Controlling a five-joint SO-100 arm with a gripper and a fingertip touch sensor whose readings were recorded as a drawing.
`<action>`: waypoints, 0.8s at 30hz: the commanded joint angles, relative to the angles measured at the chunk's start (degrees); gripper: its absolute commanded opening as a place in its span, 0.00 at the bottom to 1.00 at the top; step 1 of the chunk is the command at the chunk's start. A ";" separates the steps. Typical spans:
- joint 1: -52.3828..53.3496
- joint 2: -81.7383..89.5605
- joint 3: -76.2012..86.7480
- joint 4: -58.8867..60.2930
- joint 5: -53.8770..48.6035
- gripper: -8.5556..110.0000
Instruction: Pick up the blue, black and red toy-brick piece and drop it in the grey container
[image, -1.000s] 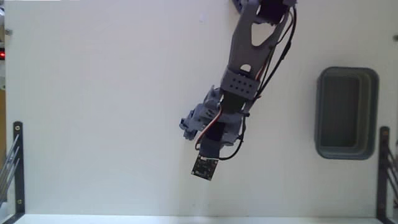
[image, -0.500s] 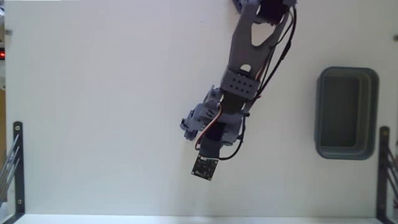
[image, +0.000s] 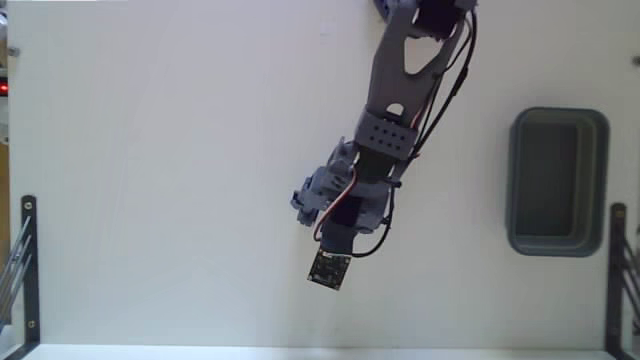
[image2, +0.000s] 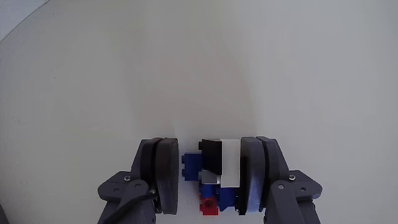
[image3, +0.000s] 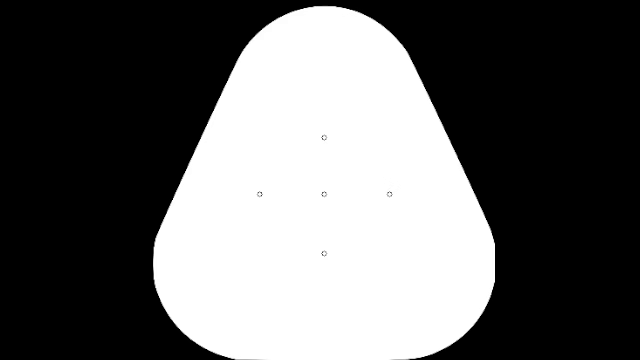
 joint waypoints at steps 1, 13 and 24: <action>1.08 1.85 -0.36 -0.79 0.00 0.56; 1.08 1.85 -0.36 -0.79 0.00 0.53; 1.08 1.85 -0.36 -0.79 0.00 0.51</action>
